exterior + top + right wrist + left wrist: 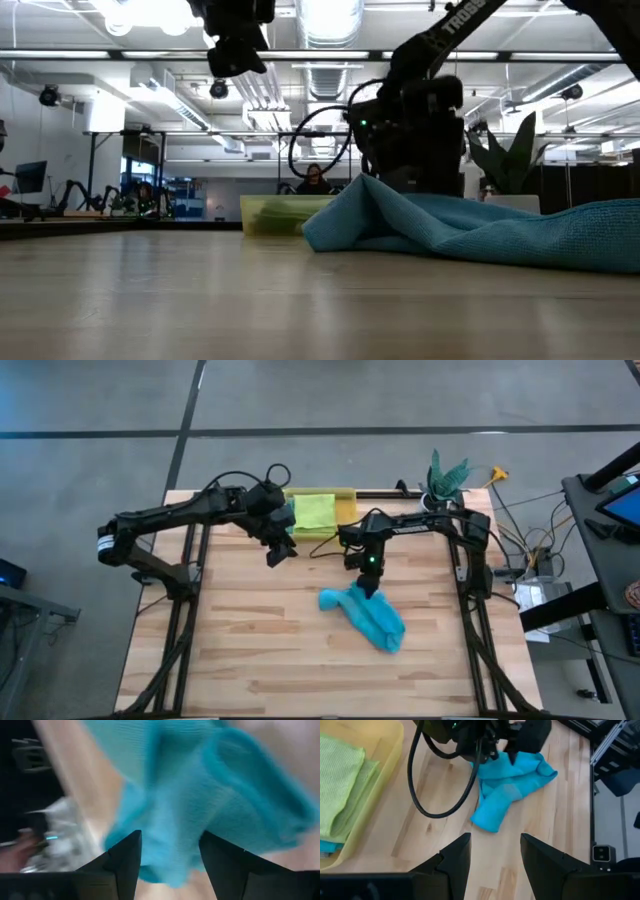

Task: Fold microfiber towels
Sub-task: Fold the blue microfiber cloth

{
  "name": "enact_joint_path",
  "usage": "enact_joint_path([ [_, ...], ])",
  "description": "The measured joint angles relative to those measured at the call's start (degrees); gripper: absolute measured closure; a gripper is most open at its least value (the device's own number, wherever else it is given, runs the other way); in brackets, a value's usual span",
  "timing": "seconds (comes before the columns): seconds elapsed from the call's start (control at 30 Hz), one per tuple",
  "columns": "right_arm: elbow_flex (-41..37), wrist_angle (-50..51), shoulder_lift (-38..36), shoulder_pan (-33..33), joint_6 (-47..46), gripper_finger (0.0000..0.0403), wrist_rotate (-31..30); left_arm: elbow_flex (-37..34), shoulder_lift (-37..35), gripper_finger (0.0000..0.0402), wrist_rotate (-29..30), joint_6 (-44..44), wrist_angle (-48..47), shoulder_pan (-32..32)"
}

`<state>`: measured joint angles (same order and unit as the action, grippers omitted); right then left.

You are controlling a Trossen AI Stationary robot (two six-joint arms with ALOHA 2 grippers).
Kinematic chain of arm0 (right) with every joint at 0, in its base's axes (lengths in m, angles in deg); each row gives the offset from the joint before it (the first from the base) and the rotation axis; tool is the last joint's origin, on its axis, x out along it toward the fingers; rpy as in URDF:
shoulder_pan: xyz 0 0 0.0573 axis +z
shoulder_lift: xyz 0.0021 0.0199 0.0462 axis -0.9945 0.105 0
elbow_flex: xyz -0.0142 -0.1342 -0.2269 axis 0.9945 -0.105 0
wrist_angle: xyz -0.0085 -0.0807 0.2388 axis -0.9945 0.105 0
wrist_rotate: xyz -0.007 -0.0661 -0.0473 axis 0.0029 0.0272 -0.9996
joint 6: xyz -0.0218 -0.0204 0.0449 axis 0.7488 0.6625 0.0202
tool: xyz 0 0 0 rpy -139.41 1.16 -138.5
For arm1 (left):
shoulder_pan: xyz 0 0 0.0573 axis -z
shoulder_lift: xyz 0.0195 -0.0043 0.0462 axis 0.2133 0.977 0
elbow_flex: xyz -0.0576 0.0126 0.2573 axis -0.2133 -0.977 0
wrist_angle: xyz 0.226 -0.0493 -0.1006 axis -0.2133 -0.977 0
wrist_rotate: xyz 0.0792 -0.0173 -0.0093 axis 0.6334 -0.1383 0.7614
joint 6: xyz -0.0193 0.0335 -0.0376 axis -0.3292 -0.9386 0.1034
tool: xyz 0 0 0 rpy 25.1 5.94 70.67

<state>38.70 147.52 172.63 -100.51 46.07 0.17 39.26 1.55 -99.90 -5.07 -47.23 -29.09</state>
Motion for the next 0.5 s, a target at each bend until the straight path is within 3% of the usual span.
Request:
enact_joint_path([
  [0.17,0.03,-2.52,-1.92,0.45,-2.92,0.0223,11.1,0.0,-0.04,0.0245,-0.12,0.49,0.05,0.02],
  [0.37,0.05,-6.25,-7.31,1.31,-6.05,0.026,10.31,0.0,-0.04,0.0245,-0.29,1.94,0.35,0.02],
  [0.5,0.09,-11.82,-10.94,1.27,-10.57,0.0283,13.04,0.0,-0.06,0.0245,-0.27,2.04,0.36,0.02],
])
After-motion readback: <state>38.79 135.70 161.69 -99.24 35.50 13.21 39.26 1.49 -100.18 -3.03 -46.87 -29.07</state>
